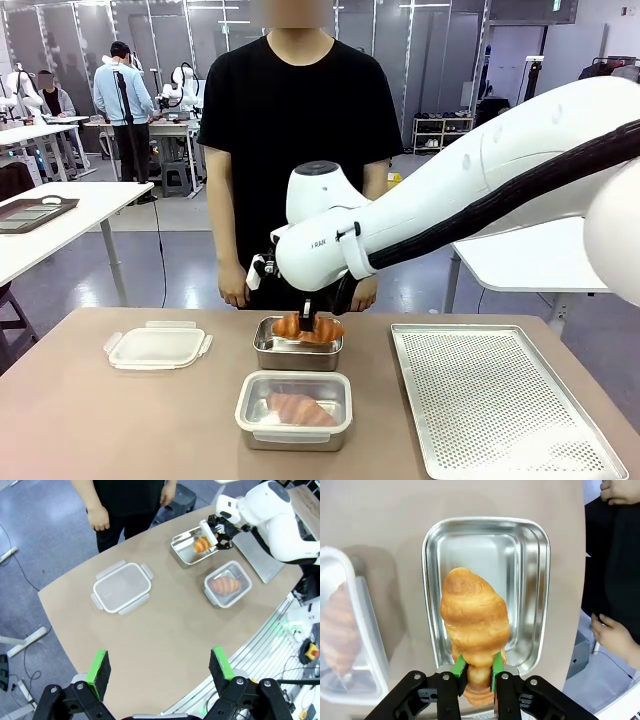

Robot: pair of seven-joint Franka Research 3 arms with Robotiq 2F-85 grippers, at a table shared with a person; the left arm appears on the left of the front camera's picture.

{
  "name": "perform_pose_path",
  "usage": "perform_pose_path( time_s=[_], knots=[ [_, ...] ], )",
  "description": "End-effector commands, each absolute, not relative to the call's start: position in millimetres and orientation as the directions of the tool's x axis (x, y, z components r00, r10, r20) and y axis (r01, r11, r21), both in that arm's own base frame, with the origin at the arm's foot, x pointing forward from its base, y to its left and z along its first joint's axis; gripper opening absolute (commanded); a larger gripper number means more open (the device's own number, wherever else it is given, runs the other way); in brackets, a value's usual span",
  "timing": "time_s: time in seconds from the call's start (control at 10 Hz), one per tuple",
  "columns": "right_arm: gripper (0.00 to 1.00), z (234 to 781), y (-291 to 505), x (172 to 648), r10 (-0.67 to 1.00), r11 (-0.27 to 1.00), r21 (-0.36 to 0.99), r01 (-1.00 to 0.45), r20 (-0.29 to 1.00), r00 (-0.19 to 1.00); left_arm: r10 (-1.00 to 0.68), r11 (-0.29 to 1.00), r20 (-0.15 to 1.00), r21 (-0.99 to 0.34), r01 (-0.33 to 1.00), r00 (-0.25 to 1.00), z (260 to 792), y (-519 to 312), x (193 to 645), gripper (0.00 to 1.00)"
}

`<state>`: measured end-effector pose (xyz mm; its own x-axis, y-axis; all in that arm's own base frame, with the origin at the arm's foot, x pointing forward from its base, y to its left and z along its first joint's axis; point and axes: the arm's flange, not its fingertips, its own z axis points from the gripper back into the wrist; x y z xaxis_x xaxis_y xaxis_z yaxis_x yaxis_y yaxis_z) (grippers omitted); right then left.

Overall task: Place the bread into the airtight container.
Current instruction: Pick up a Butter Roll and place it into an empty Airtight Container.

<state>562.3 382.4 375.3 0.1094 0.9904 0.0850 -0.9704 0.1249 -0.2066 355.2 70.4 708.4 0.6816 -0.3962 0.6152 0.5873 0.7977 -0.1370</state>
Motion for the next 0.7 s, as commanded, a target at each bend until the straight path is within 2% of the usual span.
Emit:
perform_pose_path(
  time_s=[0.0,0.1,0.3,0.4,0.6],
  knots=[
    [0.19,364.4,397.6,569.0,0.989,0.143,-0.236,-0.961,0.067,0.131,-0.402,0.791,0.617,-0.138,0.596,0.676,708.8,70.2,354.2,1.00],
    [0.19,359.3,399.1,570.6,0.989,0.143,-0.242,-0.960,0.057,0.133,-0.402,0.791,0.617,-0.138,0.596,0.676,708.8,70.2,354.2,1.00],
    [0.50,356.4,399.8,571.3,0.988,0.155,-0.254,-0.955,0.056,0.145,-0.402,0.791,0.617,-0.138,0.596,0.676,708.8,70.2,354.2,1.00],
    [0.71,357.6,399.7,569.3,0.988,0.154,-0.259,-0.953,0.062,0.143,-0.402,0.791,0.617,-0.138,0.596,0.676,708.8,70.2,354.2,1.00],
    [1.00,358.7,397.7,567.1,0.987,0.155,-0.261,-0.953,0.068,0.142,-0.402,0.791,0.617,-0.138,0.596,0.676,708.8,70.2,354.2,1.00]
  ],
)
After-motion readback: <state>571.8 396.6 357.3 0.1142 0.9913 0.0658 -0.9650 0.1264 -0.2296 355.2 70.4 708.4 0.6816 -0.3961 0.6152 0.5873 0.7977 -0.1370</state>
